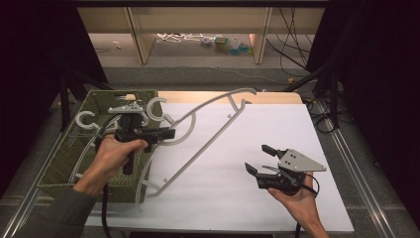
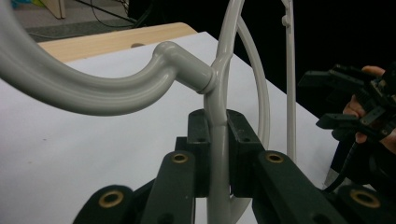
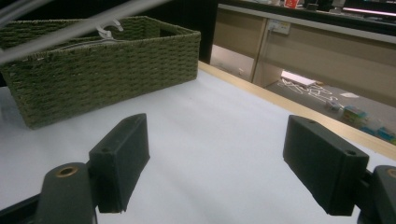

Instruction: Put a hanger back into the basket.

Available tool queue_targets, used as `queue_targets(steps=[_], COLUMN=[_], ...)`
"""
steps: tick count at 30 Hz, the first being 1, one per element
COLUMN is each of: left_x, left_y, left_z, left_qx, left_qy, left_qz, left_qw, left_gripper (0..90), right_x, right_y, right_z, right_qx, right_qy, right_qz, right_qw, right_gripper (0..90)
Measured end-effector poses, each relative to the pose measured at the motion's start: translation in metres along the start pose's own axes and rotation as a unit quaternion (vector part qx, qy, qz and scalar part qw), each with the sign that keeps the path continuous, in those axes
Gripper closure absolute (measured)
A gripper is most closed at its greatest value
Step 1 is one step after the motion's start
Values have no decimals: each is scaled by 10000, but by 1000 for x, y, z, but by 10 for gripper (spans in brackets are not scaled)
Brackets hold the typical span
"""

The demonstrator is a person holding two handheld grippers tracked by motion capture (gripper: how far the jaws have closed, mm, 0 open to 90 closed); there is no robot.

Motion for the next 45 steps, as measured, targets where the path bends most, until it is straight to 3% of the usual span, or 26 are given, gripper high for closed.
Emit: queue_targets(steps=[7,11,16,25,31,32,35,38,41,45], left_x=[13,21,35,62,85,92,98,110,116,130], left_y=[27,40,52,72,87,91,95,101,104,112], left_z=[18,25,29,32,30,28,26,22,20,13], left_qx=[-31,92,181,86,113,134,164,223,251,351], left_qy=[29,-120,-112,-82,-20,-10,23,19,28,104], left_qz=[205,410,625,973,1348,1464,1575,1809,1879,2089], left_qw=[9998,9990,9978,9952,9908,9891,9874,9832,9819,9772], left_gripper=[815,815,815,815,815,815,815,815,815,815], right_x=[1,1,1,1,0,1,1,3,3,3], right_y=[-2,-4,-4,-4,-5,-5,-5,-4,-5,-5], right_z=[-3,-5,-5,-6,-6,-6,-6,-6,-5,-6], right_qx=[30,42,13,64,103,74,70,107,119,115], right_qy=[37,22,18,0,-17,-34,-38,9,46,43], right_qz=[25,42,50,1,12,3,-12,35,70,61], right_qw=[10000,10000,10000,10000,9999,10000,10000,9999,9999,9999], right_gripper=[237,238,237,223,186,169,165,161,161,162])
Point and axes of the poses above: each handheld gripper's, and its own axes: y roughly backward along the jaws, z roughly out of its top, x roughly to its left, the point moved 2 cm from there along -y, roughly forward along the jaws, and after that the axes turned 9 degrees about -y, right-handed, at the moved point
